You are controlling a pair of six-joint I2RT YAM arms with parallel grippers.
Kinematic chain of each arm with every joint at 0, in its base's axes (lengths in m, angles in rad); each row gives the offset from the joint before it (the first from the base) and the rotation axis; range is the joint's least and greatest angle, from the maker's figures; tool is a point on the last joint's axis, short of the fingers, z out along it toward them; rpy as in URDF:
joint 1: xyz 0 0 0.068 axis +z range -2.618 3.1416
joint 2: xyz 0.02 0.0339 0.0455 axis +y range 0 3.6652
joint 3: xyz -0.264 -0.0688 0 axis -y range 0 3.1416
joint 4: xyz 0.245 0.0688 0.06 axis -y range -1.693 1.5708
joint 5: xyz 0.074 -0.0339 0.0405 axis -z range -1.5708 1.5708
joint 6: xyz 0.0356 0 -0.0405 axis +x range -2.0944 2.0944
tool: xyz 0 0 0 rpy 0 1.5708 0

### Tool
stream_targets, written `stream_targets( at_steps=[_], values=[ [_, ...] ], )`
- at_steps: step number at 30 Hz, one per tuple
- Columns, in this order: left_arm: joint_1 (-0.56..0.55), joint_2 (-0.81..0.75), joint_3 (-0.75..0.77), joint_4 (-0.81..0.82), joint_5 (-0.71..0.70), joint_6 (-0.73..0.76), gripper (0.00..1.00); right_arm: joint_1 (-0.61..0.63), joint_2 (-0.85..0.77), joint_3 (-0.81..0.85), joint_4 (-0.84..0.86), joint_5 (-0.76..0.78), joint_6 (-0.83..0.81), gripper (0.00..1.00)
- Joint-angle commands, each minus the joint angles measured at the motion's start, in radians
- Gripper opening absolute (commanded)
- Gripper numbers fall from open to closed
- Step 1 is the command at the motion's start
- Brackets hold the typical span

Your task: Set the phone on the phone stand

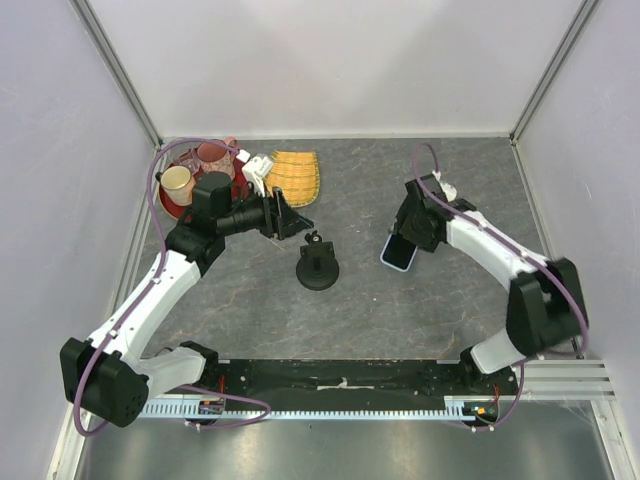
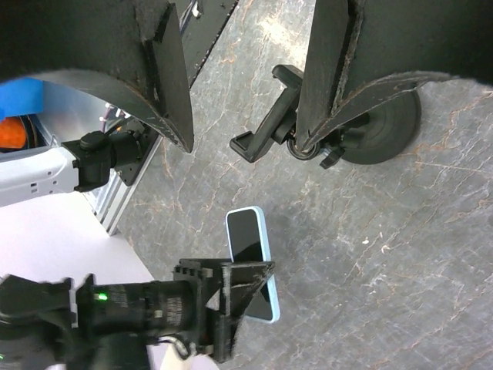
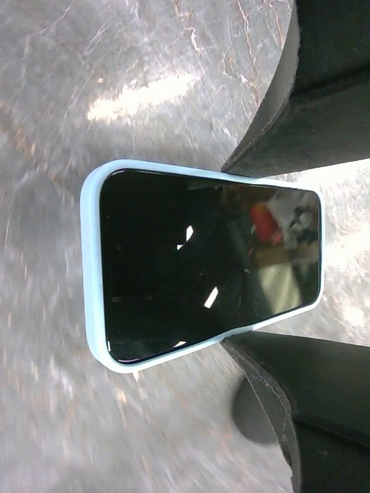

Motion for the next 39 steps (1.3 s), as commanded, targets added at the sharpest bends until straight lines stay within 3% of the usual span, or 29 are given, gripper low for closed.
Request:
stream_targets(
  at_steps=[1, 7, 14, 18, 24, 32, 35, 37, 38, 39],
  values=[
    [0.001, -0.002, -0.019, 0.107, 0.103, -0.055, 0.64, 0.065, -0.275, -0.028, 0.203, 0.035, -0.074, 0.00],
    [-0.061, -0.022, -0.043, 0.189, 0.180, -0.056, 0.65, 0.220, -0.428, 0.015, 0.267, 0.122, -0.111, 0.00],
    [-0.111, -0.077, -0.085, 0.305, 0.166, -0.052, 0.69, 0.392, -0.533, -0.046, 0.542, 0.174, -0.139, 0.00],
    [-0.134, -0.099, -0.135, 0.371, 0.117, -0.076, 0.80, 0.447, -0.499, -0.011, 0.548, 0.222, -0.050, 0.00],
    [-0.136, -0.108, -0.155, 0.393, 0.066, -0.081, 0.80, 0.555, -0.462, 0.017, 0.538, 0.346, 0.099, 0.00],
    [-0.136, -0.091, -0.141, 0.353, 0.048, -0.065, 0.78, 0.656, -0.472, 0.055, 0.519, 0.437, 0.173, 0.00],
    [-0.136, -0.081, -0.141, 0.365, 0.074, -0.075, 0.71, 0.683, -0.465, 0.063, 0.508, 0.446, 0.202, 0.00],
    [-0.136, -0.071, -0.143, 0.380, 0.103, -0.082, 0.59, 0.708, -0.459, 0.061, 0.510, 0.464, 0.216, 0.00],
    [-0.136, -0.071, -0.141, 0.385, 0.115, -0.081, 0.51, 0.714, -0.459, 0.064, 0.510, 0.469, 0.219, 0.00],
    [-0.136, -0.070, -0.140, 0.385, 0.120, -0.078, 0.29, 0.720, -0.455, 0.067, 0.510, 0.469, 0.216, 0.00]
  ],
)
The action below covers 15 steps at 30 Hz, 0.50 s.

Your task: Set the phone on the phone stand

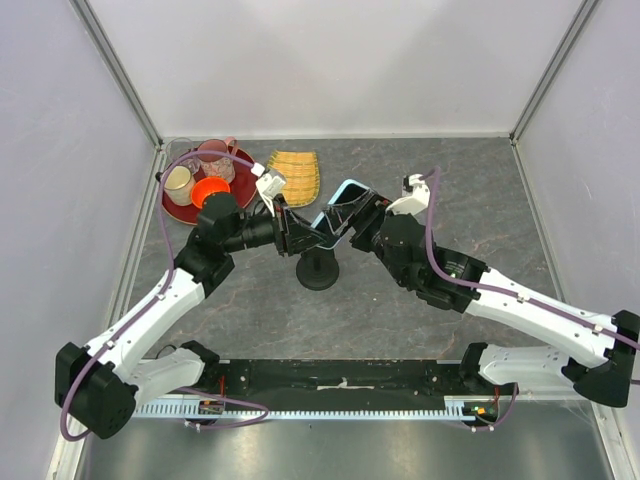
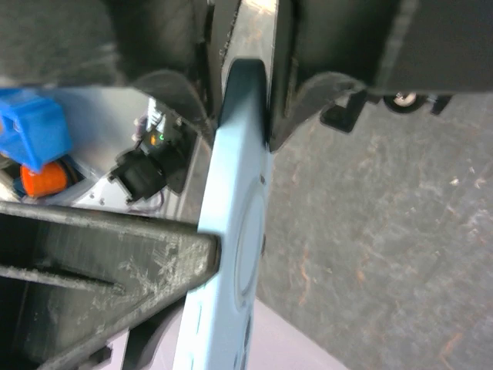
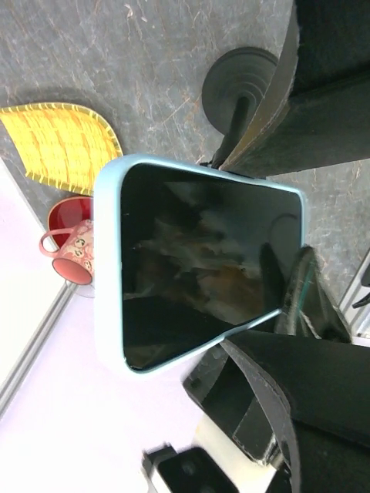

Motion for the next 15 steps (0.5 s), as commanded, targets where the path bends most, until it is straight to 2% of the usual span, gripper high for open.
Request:
stream_targets(
  at_steps=[1, 3, 5, 6, 7, 11, 12, 13, 15],
  values=[
    [-0.004, 0.010, 0.016, 0.048, 0.051, -0.008, 0.20, 0.033, -0.008, 0.072, 0.072, 0.045, 0.052, 0.00],
    [-0.004, 0.009, 0.020, 0.039, 0.059, 0.007, 0.06, 0.033, -0.010, 0.083, 0.057, 0.041, -0.020, 0.07],
    [-0.004, 0.004, 0.018, 0.036, 0.062, 0.014, 0.02, 0.031, -0.019, 0.080, 0.052, 0.015, -0.115, 0.62],
    [-0.003, 0.001, 0.018, 0.036, 0.065, 0.015, 0.02, 0.031, -0.031, 0.081, 0.040, -0.002, -0.220, 0.89],
    [-0.004, 0.000, 0.018, 0.037, 0.080, 0.015, 0.02, 0.030, -0.034, 0.099, -0.019, -0.022, -0.269, 0.98],
    [-0.003, 0.004, 0.018, 0.054, 0.119, 0.004, 0.02, 0.026, -0.060, 0.147, -0.236, 0.031, -0.454, 0.98],
    [-0.003, 0.007, 0.018, 0.059, 0.131, 0.001, 0.02, 0.025, -0.086, 0.144, -0.265, 0.040, -0.485, 0.98],
    [-0.003, 0.010, 0.020, 0.062, 0.161, 0.000, 0.02, 0.025, -0.109, 0.115, -0.274, 0.030, -0.595, 0.98],
    [-0.003, 0.023, 0.027, 0.074, 0.200, -0.006, 0.02, 0.025, -0.172, 0.087, -0.276, -0.033, -0.680, 0.97]
  ],
)
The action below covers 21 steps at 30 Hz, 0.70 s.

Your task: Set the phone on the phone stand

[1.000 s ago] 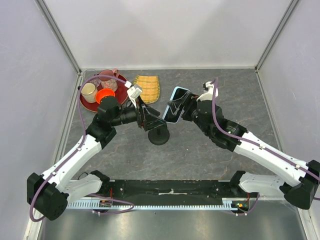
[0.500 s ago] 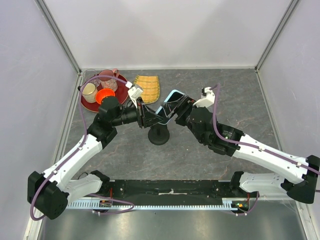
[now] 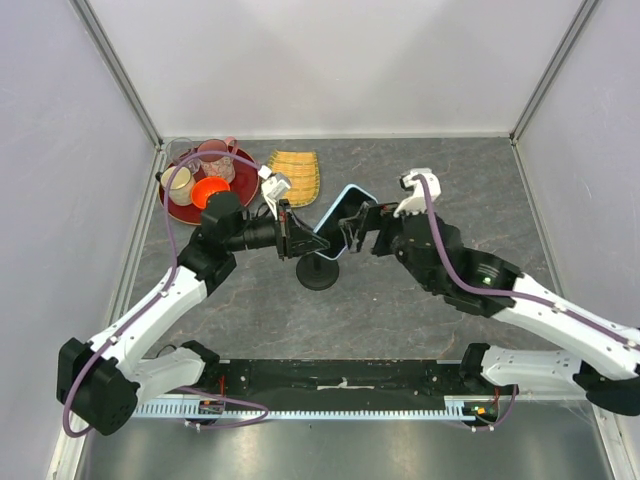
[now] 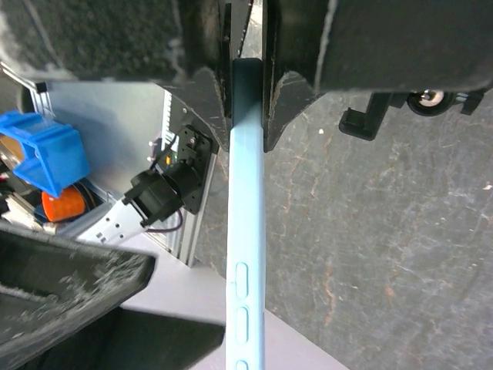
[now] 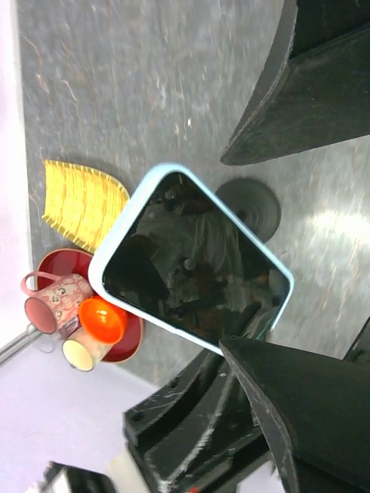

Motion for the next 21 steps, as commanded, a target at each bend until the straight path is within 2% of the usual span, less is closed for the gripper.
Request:
stream_targets(
  at_steps=[1, 3, 4, 5, 6, 15, 18, 21],
  values=[
    [0.002, 0.013, 0.029, 0.083, 0.146, -0.027, 0.02, 0.002, -0.135, -0.012, -0.112, -0.050, -0.340, 0.94],
    [0.002, 0.023, 0.035, 0.089, 0.186, -0.029, 0.02, -0.002, -0.178, 0.001, -0.163, -0.101, -0.352, 0.93],
    [0.002, 0.030, 0.035, 0.093, 0.193, -0.029, 0.02, -0.007, -0.191, 0.018, -0.199, -0.145, -0.359, 0.87],
    [0.002, 0.028, 0.033, 0.098, 0.200, -0.030, 0.02, -0.008, -0.206, 0.020, -0.204, -0.196, -0.383, 0.96],
    [0.002, 0.028, 0.032, 0.104, 0.209, -0.032, 0.02, -0.008, -0.235, 0.021, -0.203, -0.249, -0.388, 0.98],
    [0.002, 0.019, 0.023, 0.126, 0.207, -0.036, 0.02, -0.008, -0.421, -0.048, -0.106, -0.112, -0.362, 0.98],
    [0.002, 0.022, 0.024, 0.127, 0.213, -0.036, 0.02, -0.008, -0.423, -0.071, -0.109, 0.002, -0.308, 0.98],
    [0.003, 0.019, 0.024, 0.132, 0.229, -0.035, 0.02, -0.008, -0.384, -0.083, -0.117, -0.010, -0.297, 0.98]
  ],
)
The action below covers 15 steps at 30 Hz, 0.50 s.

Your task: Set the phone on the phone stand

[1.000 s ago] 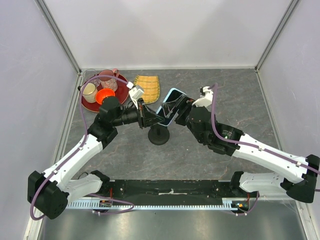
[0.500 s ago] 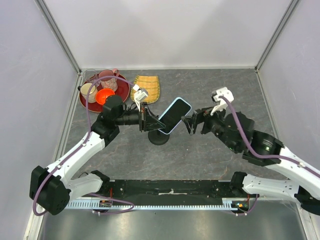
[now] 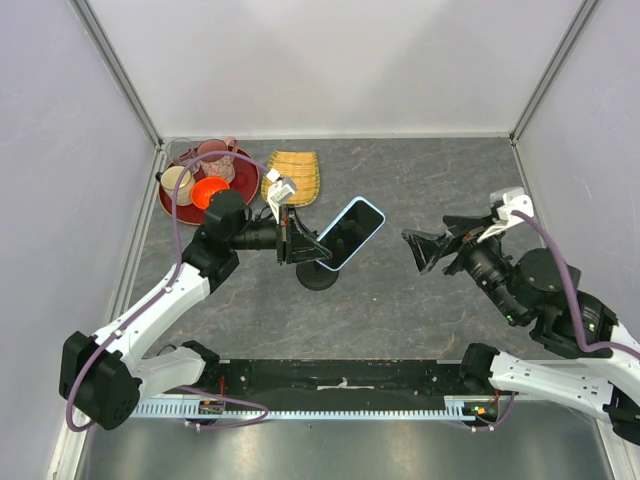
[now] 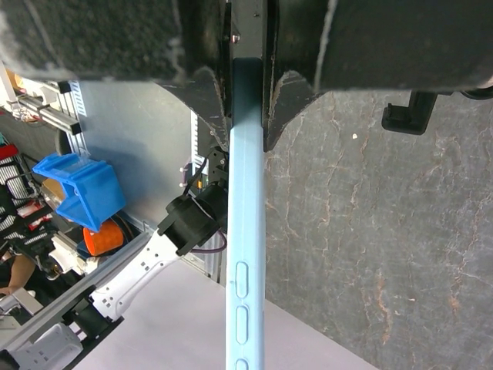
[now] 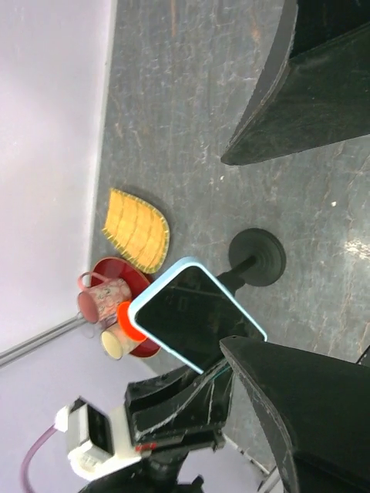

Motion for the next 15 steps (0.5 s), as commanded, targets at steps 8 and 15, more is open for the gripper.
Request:
stream_targets(
  at_steps=[8, 15],
  values=[
    [-0.012, -0.018, 0.012, 0.184, 0.149, -0.060, 0.02, -0.085, 0.243, 0.096, -0.046, -0.400, -0.060, 0.98],
    [-0.028, -0.034, 0.009, 0.186, 0.160, -0.049, 0.02, -0.395, 0.303, 0.129, -0.006, -0.870, -0.047, 0.85]
  ],
)
